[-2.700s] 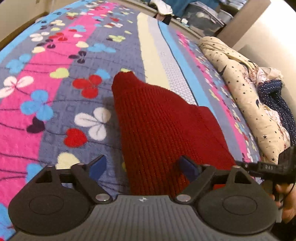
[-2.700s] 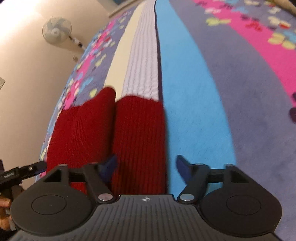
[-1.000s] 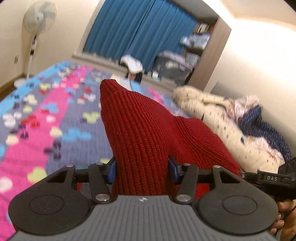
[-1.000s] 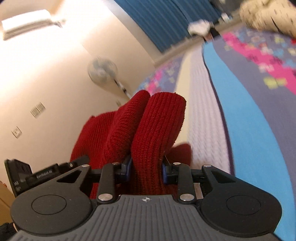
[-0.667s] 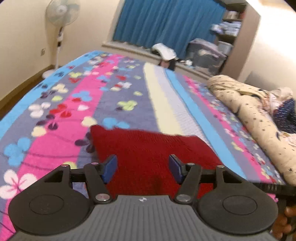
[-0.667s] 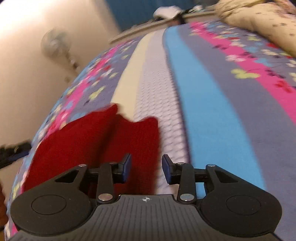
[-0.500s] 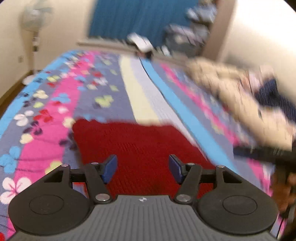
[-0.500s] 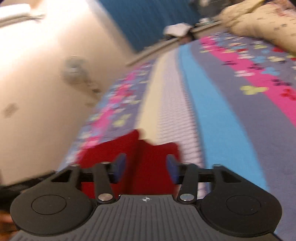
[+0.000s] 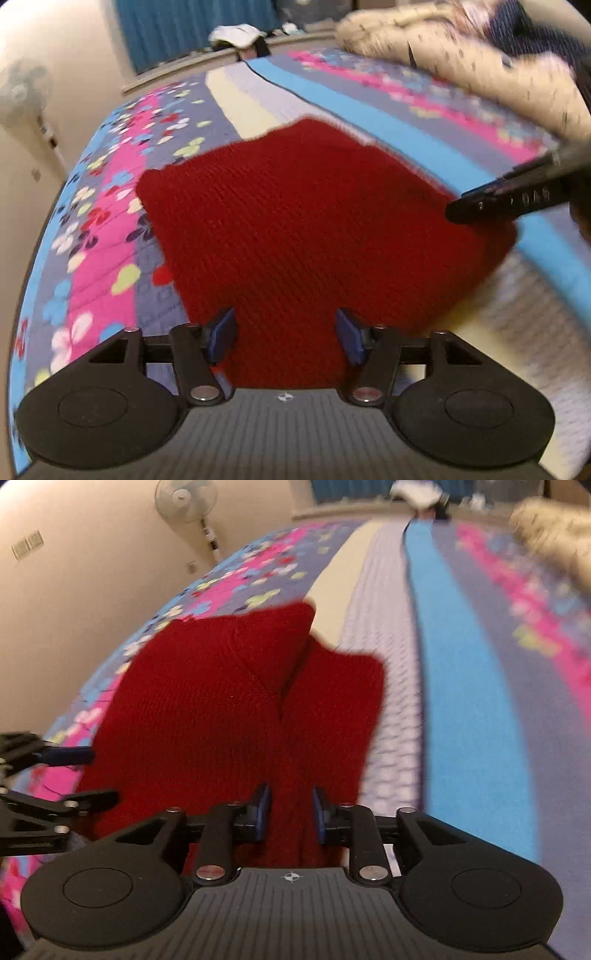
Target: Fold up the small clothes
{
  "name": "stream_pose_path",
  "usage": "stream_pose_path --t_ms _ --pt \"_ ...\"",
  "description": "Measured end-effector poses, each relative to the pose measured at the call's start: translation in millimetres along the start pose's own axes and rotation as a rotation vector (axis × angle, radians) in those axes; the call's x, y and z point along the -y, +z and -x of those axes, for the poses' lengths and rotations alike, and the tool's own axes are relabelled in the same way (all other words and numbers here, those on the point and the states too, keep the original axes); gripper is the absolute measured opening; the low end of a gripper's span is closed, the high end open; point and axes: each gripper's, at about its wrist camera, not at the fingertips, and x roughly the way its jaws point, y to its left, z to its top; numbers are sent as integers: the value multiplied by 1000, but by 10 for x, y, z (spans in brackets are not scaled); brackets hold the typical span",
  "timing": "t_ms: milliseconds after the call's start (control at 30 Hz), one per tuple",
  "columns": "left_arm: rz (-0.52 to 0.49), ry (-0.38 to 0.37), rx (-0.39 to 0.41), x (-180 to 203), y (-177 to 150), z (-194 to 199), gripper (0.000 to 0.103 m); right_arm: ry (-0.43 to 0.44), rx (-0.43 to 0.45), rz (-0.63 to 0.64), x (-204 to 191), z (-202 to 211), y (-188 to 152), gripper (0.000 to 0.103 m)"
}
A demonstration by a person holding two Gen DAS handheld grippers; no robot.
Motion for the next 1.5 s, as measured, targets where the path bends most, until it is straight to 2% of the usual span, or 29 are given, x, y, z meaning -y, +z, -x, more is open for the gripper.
stream_pose_path --t_ms 33,67,167,267,300,367,500,633,733,833,1033,1500 --pt "48 -21 36 -11 -37 165 84 -20 46 13 -60 173 -41 39" --pt "90 -15 81 -4 -91 342 92 -26 101 33 -128 360 -98 48" --pt "140 54 144 104 -195 730 93 -64 229 89 -326 798 -276 71" --pt "237 133 187 165 -309 1092 94 -100 297 102 -445 1135 -477 74" --pt "265 149 195 145 -317 1149 101 -111 312 93 -468 1224 -530 75" --pt "316 160 207 214 -415 1372 102 -130 342 61 -507 1420 -631 80" --pt "332 161 168 347 -547 1575 102 -141 385 -14 -516 1726 -853 95" --pt "400 153 165 332 -703 1470 102 -131 373 -30 -603 1700 -926 99" --pt "502 191 65 193 -731 1178 102 -174 353 3 -693 1565 -897 99" --pt "575 185 48 99 -697 1090 102 -177 327 -20 -681 1444 -859 99" --pt "519 185 29 171 -661 1028 102 -216 243 -47 -630 1224 -800 99" --pt "490 161 30 248 -615 982 102 -190 219 33 -757 1139 -804 99"
